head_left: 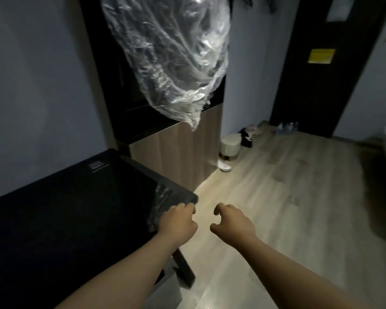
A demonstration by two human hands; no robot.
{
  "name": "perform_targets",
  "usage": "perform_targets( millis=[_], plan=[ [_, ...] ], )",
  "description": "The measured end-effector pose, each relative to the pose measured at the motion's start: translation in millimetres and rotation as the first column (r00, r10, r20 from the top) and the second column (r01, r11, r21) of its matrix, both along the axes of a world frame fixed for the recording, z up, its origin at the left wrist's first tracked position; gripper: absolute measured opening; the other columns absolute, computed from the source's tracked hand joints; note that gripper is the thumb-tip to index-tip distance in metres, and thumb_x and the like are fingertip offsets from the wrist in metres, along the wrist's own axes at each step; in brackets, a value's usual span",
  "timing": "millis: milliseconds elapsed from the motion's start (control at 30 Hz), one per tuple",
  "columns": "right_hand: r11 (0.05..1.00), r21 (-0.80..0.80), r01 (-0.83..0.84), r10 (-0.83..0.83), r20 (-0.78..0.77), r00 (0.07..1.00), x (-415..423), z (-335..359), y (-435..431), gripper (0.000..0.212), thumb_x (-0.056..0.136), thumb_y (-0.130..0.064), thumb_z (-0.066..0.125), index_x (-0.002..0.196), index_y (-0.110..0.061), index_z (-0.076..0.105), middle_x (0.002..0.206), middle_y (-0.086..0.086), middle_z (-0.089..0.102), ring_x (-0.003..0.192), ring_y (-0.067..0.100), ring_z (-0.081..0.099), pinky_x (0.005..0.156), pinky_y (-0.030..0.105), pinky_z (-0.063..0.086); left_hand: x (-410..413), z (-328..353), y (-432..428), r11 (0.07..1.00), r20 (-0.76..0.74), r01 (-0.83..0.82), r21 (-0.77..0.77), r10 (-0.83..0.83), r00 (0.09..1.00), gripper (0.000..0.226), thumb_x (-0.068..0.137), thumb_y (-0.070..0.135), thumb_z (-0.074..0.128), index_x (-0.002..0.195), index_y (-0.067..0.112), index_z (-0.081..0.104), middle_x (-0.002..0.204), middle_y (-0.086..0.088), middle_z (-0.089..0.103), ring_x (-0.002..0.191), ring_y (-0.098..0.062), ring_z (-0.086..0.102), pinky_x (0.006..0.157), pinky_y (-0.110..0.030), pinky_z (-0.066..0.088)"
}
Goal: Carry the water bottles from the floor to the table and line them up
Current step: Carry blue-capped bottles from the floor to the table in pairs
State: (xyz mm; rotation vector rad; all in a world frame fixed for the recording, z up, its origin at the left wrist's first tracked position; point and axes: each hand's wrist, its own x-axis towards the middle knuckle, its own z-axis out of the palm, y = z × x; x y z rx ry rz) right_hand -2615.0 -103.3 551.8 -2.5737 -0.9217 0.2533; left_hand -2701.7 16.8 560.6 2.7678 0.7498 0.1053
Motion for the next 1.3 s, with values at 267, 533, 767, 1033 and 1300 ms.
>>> perform_targets(
  millis=[267, 533, 767, 1033, 1300],
  plan=[
    [0.979, 0.021, 0.202, -0.203, 0.043, 0.978, 124, 17, -125, 0.039, 0.081, -0.033, 0.053, 0.119, -0.022, 0.050, 0.117, -0.001, 0.055, 0.104, 0.019, 0.053, 0.078, 0.030, 0.043, 151, 8, -107, 0.978, 0.076, 0.207, 0.016, -0.208, 0.975, 0.033, 0.085, 0.024, 0.046, 0.118, 0.023, 0.050, 0.118, 0.001, 0.057, 0.109, -0.021, 0.052, 0.080, -0.033, 0.043],
    [0.948, 0.048, 0.314, -0.315, 0.016, 0.949, 219, 7, -165, 0.038, 0.082, -0.033, 0.053, 0.118, -0.021, 0.051, 0.118, -0.001, 0.055, 0.102, 0.018, 0.055, 0.084, 0.034, 0.049, 269, -2, -142, 0.943, 0.063, 0.333, 0.016, -0.333, 0.941, 0.032, 0.084, 0.027, 0.048, 0.116, 0.024, 0.050, 0.116, 0.002, 0.057, 0.107, -0.020, 0.053, 0.076, -0.032, 0.042],
    [0.928, 0.019, 0.371, -0.371, 0.060, 0.927, 353, 3, -152, 0.040, 0.083, -0.034, 0.052, 0.121, -0.022, 0.050, 0.121, -0.001, 0.056, 0.106, 0.018, 0.054, 0.081, 0.029, 0.045, 413, -9, -119, 0.911, 0.047, 0.411, 0.019, -0.411, 0.910, 0.034, 0.084, 0.027, 0.046, 0.118, 0.024, 0.050, 0.119, 0.002, 0.057, 0.110, -0.020, 0.052, 0.077, -0.032, 0.043],
    [0.879, -0.011, 0.476, -0.474, 0.069, 0.878, 512, 26, -119, 0.039, 0.082, -0.039, 0.052, 0.119, -0.025, 0.048, 0.120, -0.002, 0.053, 0.105, 0.018, 0.053, 0.077, 0.031, 0.043, 582, 18, -83, 0.869, 0.068, 0.493, 0.042, -0.494, 0.867, 0.033, 0.084, 0.028, 0.048, 0.116, 0.021, 0.050, 0.117, -0.003, 0.057, 0.109, -0.024, 0.053, 0.082, -0.034, 0.044],
    [0.892, 0.009, 0.451, -0.451, 0.046, 0.891, 648, 29, -86, 0.037, 0.081, -0.037, 0.051, 0.115, -0.025, 0.050, 0.121, 0.000, 0.053, 0.111, 0.021, 0.051, 0.078, 0.032, 0.041, 716, 17, -45, 0.860, 0.031, 0.503, 0.086, -0.507, 0.861, 0.034, 0.085, 0.029, 0.048, 0.118, 0.022, 0.049, 0.116, -0.003, 0.056, 0.109, -0.024, 0.053, 0.082, -0.036, 0.046]
  ],
)
